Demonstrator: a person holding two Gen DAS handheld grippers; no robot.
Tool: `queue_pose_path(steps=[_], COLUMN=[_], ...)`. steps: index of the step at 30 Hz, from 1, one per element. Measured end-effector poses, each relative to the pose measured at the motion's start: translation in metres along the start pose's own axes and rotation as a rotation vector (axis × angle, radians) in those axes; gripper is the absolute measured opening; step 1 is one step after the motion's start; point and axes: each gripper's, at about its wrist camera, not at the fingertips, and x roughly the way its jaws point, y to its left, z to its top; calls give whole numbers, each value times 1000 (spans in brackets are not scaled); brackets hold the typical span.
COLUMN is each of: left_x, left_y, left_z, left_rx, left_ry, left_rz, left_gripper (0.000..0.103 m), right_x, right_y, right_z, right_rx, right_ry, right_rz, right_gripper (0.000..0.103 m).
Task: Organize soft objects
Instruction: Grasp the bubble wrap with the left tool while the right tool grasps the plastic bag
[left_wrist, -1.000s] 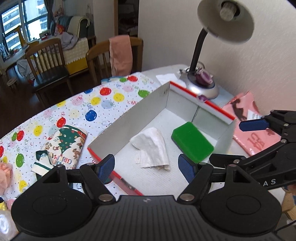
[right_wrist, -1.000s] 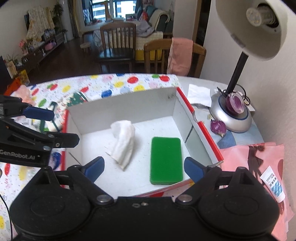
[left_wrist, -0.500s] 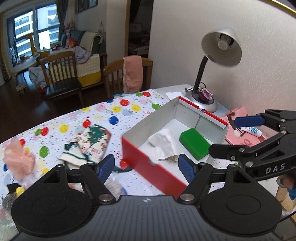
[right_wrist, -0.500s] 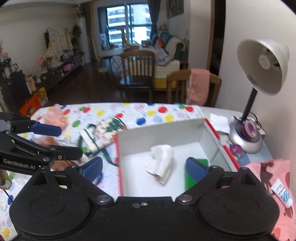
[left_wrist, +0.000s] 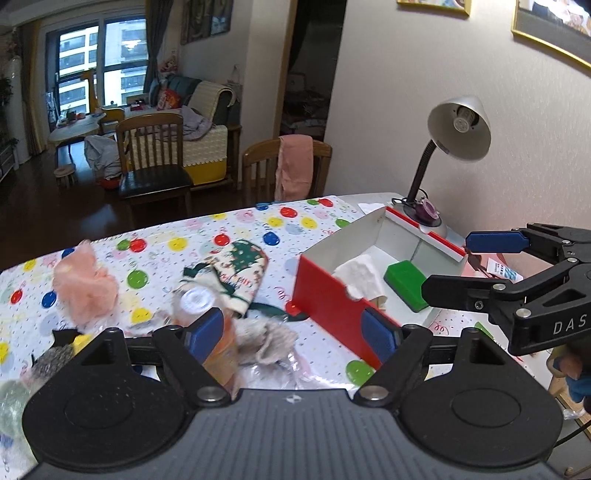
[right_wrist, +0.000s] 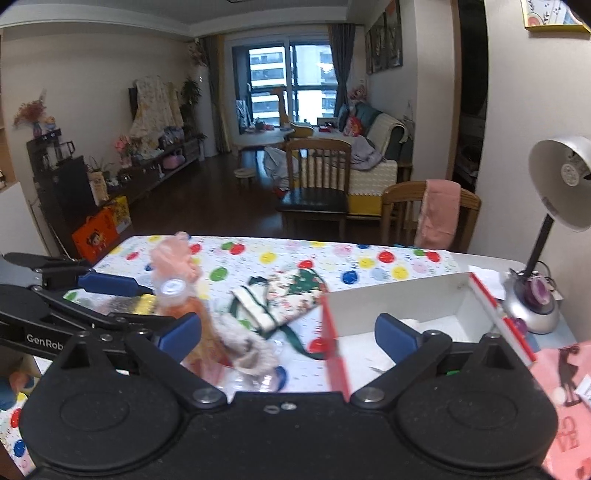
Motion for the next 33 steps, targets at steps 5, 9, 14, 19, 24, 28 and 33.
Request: queue_pose_path(steps=[5,9,14,19,24,28,33], left_x=[-13,-18,-24,-26,-28,-21,-7], left_y=[29,53,86,117,144,164,182], left_z=[-24,-41,-62,-77,-88,-93,-98], left_rx=[-32,-58,-96,-123,-63,3,74], left_ry=[-22,-13,-16,-10,-1,30,62], left_rz=[3,-10,12,37,117,129,152], left_gripper=[86,98,100,100,100,100,100], right_x=[4,10,26,44,58,70,89], right_y=[31,55,74,90,94,91,88], right_z=[-11,-19,-31,-44,-56,-65,-76], right_rx=[-1,4,35,45,72,102,71], right_ry=[-32,-41,-32,-5,39,87,137], right_rz=[43,80,97,87,52,25,-8], right_gripper=[103,103,103,103,103,103,103])
